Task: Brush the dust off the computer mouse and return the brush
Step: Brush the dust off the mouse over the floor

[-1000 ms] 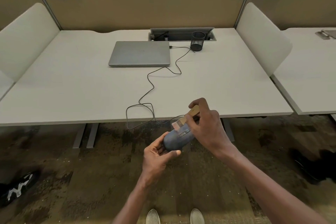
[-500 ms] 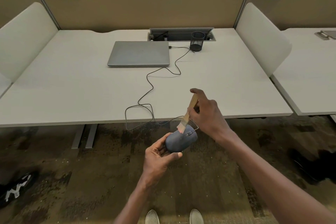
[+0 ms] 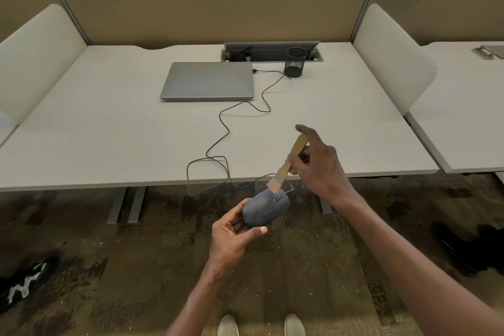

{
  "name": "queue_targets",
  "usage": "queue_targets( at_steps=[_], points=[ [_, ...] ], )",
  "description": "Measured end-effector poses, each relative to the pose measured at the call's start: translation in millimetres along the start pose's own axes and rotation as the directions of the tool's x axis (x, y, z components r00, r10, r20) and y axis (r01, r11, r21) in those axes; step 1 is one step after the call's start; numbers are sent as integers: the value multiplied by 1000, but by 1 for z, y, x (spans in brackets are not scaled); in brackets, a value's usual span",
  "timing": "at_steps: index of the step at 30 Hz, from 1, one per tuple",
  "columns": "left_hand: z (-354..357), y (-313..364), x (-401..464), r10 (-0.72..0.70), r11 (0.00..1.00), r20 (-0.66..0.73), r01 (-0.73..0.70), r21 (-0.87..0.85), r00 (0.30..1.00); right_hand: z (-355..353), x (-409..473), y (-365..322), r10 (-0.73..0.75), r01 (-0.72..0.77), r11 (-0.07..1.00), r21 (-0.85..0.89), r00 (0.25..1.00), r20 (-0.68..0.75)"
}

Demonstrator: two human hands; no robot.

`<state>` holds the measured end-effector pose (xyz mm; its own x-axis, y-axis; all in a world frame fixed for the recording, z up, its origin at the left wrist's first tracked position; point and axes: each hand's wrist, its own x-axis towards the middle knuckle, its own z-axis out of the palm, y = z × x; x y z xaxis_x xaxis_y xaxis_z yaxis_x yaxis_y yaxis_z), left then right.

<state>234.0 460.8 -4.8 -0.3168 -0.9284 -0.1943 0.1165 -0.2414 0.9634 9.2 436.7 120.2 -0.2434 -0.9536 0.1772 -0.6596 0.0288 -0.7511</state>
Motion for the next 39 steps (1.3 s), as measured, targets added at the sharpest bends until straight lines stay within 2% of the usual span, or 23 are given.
queue_targets(
  at_steps=[5, 10, 14, 19, 27, 32, 35, 39],
  points=[
    [5, 2, -2, -3, 1000, 22, 3, 13, 1000, 0, -8, 6, 23, -22, 1000, -19, 999, 42],
    [4, -1, -8, 0, 1000, 16, 0, 23, 1000, -10, -17, 13, -27, 27, 990, -141, 1000, -1],
    [4, 3, -9, -2, 1000, 12, 2, 16, 1000, -17, -21, 12, -26, 23, 996, -89, 999, -32],
    [6, 6, -9, -1, 1000, 8, 1, 26, 1000, -15, -26, 10, -51, 55, 992, -114, 998, 39],
    [5, 6, -13, -10, 999, 27, 9, 40, 1000, -17, -27, 11, -37, 40, 999, 30, 996, -78],
    [5, 7, -14, 3, 1000, 10, -3, 23, 1000, -20, -33, 18, 4, -6, 1000, -26, 999, -51],
    [5, 8, -16, 2, 1000, 8, -2, 12, 1000, -20, -38, 22, 5, -15, 996, -93, 994, -106],
    [6, 8, -15, -6, 1000, 12, 6, 8, 1000, -24, -36, 17, -44, 47, 999, 24, 993, -109]
  ],
)
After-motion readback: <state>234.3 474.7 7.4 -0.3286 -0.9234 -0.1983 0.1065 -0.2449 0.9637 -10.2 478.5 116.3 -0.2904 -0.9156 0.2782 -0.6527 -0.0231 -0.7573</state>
